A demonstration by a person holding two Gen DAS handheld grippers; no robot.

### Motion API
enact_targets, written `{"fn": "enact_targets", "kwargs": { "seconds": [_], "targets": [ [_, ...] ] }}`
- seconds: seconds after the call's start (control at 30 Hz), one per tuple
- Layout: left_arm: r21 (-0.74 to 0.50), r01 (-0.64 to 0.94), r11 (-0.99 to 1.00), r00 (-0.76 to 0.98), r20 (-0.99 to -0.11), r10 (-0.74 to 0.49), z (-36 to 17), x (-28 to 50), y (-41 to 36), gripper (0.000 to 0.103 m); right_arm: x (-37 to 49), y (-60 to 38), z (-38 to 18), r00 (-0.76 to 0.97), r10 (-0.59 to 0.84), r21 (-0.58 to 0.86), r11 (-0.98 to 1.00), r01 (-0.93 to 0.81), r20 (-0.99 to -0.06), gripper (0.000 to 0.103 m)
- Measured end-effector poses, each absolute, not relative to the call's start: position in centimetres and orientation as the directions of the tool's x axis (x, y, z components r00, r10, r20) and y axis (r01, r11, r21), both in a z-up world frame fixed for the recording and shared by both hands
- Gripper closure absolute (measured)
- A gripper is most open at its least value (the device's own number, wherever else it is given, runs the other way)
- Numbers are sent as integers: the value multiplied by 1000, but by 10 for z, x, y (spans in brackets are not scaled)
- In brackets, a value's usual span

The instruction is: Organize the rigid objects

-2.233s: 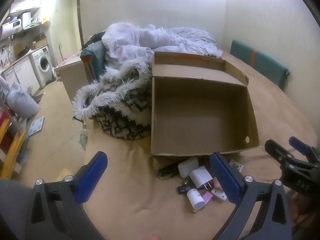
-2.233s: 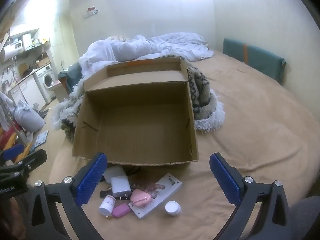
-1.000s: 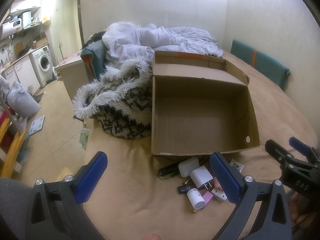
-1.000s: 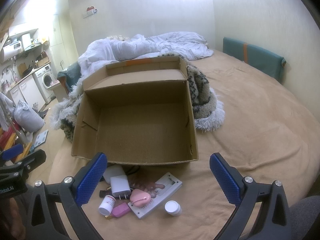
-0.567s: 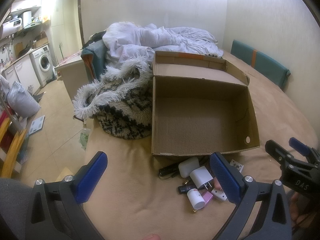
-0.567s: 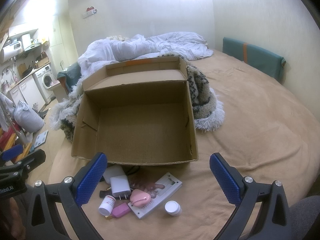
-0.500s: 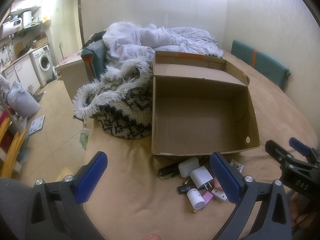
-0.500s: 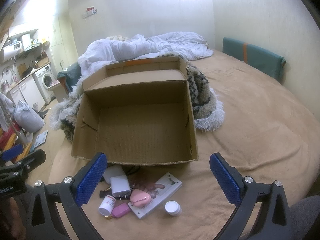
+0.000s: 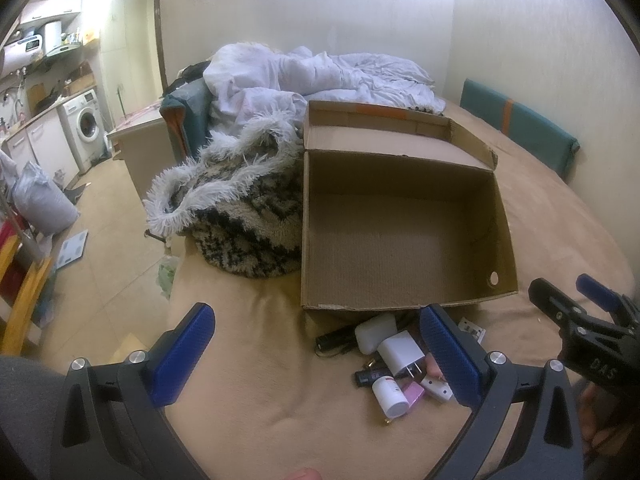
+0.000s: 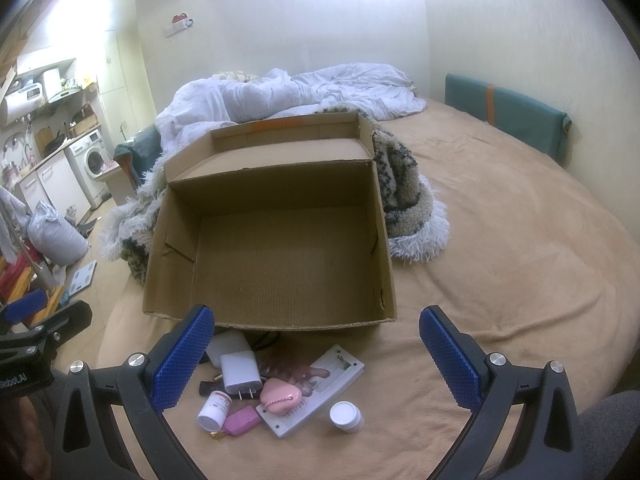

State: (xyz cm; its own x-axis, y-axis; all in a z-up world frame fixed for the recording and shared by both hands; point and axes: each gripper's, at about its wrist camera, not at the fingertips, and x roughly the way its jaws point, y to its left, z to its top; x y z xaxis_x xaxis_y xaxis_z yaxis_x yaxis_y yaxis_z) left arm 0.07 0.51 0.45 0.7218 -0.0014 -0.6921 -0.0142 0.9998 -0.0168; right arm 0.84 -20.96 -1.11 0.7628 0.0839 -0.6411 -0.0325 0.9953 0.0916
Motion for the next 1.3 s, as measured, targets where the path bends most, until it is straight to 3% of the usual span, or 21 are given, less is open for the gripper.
{"fn": "enact_targets", "kwargs": {
  "seconds": [1.0, 1.13, 1.3],
  "targets": [
    [-13, -15, 1000, 717, -697, 2, 0, -2, 5, 1, 9, -210, -14, 758, 89, 98, 995, -34, -646, 0],
    [-13, -17, 1000, 690, -724, 3, -13, 4, 1, 1, 11, -209, -17, 738, 97, 105, 994, -36, -668, 0],
    [-48, -42, 998, 571, -821, -15, -41, 23, 5, 1, 25, -216, -41, 640, 97, 123, 992, -3, -762, 0]
  ]
}}
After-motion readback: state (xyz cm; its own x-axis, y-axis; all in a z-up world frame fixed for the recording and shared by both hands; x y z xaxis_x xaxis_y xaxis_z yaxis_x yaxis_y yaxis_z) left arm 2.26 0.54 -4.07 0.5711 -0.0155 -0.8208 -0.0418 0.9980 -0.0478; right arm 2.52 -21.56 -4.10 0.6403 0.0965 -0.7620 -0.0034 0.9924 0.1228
